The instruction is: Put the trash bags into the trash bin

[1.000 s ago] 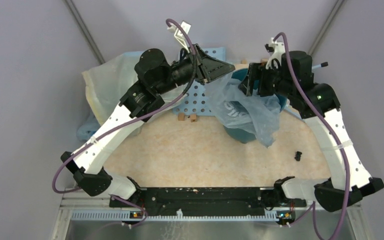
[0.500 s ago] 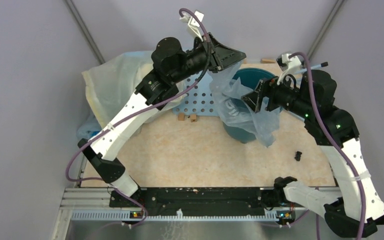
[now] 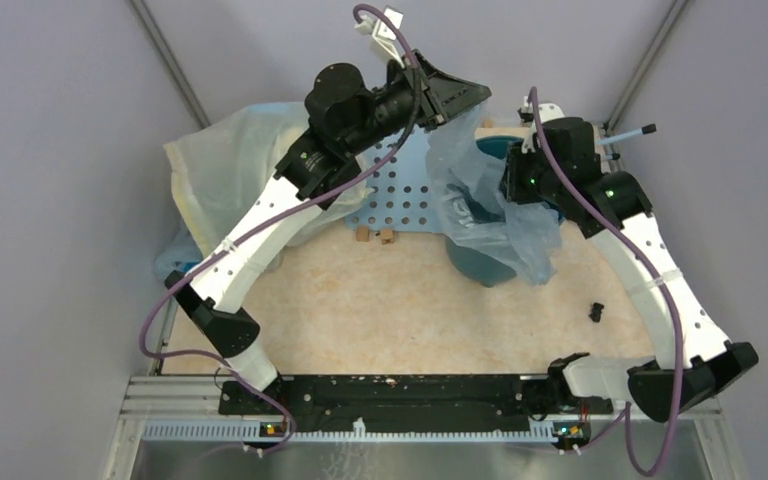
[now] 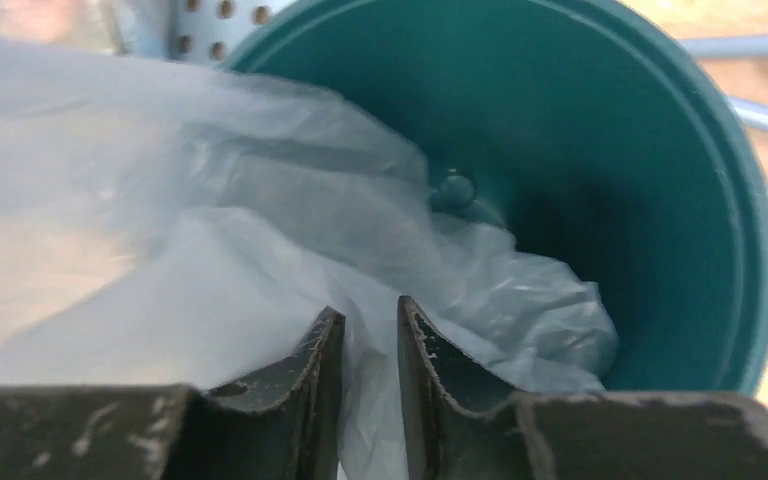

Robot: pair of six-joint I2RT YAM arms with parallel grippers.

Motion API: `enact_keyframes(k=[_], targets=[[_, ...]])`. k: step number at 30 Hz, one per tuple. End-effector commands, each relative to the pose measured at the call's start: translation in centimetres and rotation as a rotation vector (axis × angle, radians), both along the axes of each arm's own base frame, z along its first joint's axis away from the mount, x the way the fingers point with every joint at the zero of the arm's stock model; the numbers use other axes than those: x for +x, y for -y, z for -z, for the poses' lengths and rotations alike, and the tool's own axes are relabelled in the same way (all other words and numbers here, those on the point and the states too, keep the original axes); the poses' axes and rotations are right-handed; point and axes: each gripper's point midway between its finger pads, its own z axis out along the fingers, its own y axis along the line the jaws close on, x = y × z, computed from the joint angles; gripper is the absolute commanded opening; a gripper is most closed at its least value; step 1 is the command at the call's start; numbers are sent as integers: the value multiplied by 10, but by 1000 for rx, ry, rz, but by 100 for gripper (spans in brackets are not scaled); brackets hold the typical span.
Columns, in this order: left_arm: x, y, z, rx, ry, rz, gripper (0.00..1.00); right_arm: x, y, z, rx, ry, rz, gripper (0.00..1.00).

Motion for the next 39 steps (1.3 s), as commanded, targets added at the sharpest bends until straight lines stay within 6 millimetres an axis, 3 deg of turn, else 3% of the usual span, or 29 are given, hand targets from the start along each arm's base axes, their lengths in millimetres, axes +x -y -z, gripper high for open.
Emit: enact_keyframes(k=[1, 6, 10, 12, 15, 17, 21, 25, 30, 34, 39], targets=[[30, -28, -4, -12, -50, -106, 0, 25, 48, -18, -61, 58, 271, 21], [57, -41, 36, 50, -149, -127, 0, 47, 68, 17, -61, -49, 358, 17], [63, -30, 74, 112, -214, -83, 0, 55, 83, 28, -97, -108, 404, 19], [66, -26, 88, 141, -233, -69, 0, 58, 91, 20, -107, -90, 430, 30], [72, -24, 95, 160, -228, -73, 0, 58, 95, 2, -102, -58, 448, 59], [76, -25, 93, 164, -216, -77, 0, 56, 91, -18, -71, -28, 423, 65], [89, -29, 88, 166, -203, -85, 0, 36, 82, -54, -6, -16, 376, 67], [98, -29, 89, 157, -201, -87, 0, 2, 74, -65, -55, -83, 330, 68], [107, -19, 96, 136, -219, -65, 0, -42, 45, -59, -22, -168, 143, 68], [113, -10, 102, 119, -236, -47, 0, -63, 28, -39, -11, -273, 47, 67], [122, -2, 103, 109, -231, -45, 0, -61, 51, -20, -95, -294, 173, 54]])
